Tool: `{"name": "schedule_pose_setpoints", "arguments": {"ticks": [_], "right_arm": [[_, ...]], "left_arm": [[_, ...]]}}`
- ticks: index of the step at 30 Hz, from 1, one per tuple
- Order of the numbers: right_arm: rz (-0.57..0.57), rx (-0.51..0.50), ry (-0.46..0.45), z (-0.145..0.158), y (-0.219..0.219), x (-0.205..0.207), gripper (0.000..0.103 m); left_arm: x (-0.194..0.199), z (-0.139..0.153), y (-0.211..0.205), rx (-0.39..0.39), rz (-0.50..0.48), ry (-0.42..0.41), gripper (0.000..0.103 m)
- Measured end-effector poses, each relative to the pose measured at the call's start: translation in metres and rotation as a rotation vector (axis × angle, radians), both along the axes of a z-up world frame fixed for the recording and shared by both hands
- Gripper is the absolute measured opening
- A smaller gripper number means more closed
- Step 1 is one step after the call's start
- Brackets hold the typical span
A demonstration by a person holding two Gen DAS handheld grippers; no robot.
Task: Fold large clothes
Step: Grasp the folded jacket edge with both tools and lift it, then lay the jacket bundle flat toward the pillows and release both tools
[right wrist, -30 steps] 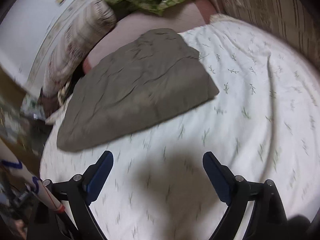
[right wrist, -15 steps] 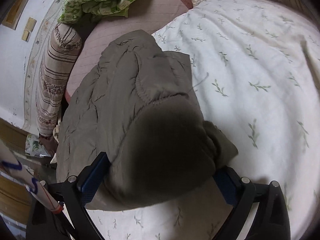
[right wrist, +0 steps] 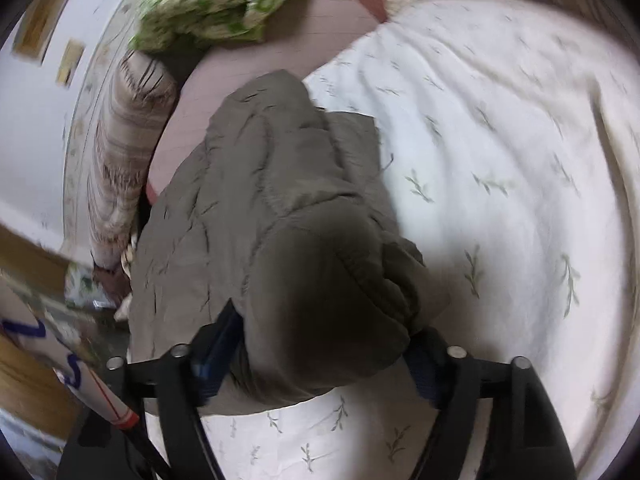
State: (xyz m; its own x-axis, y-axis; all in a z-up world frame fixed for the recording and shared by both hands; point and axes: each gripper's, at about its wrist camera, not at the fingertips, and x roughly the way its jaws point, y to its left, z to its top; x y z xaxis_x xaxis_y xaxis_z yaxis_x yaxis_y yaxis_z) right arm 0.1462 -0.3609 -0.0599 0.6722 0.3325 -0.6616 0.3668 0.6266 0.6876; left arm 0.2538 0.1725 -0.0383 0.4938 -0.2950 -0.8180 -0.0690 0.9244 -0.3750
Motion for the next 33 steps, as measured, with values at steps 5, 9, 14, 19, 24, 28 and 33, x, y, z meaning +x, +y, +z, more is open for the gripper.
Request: {"name": "schedule_pose_setpoints", "arguments": {"ticks": [5, 9, 14, 19, 24, 28, 33], "right_arm": [[-0.076, -0.141, 0.023, 0.023, 0.004, -0.03, 0.082], [-0.146, -0.318, 0.05, 0.044, 0.02, -0.065, 0.082], [0.032, -0.488, 0.011, 0.068, 0.081, -0.063, 0.082], [0.233, -0.666, -0.08, 0.086, 0.164, -0.021, 0.082], [0.261, -0.711, 0.045, 0.045, 0.193, 0.045, 0.082], [0.261, -0.731, 0.063, 0.045, 0.201, 0.043, 0.083], [0.262, -0.673, 0.021, 0.067, 0.198, -0.011, 0.083]], "left_arm": [[-0.028, 0.031, -0.003, 0.131, 0.02, -0.057, 0.07], [-0.065, 0.059, -0.002, 0.28, 0.063, -0.149, 0.07], [-0.108, 0.085, 0.002, 0.381, 0.15, -0.269, 0.075], [-0.144, 0.106, 0.001, 0.424, 0.215, -0.386, 0.092], [-0.157, 0.11, 0.0, 0.38, 0.172, -0.371, 0.092], [-0.177, 0.119, -0.007, 0.463, 0.2, -0.424, 0.092], [-0.195, 0.12, -0.016, 0.419, 0.179, -0.467, 0.092]]}}
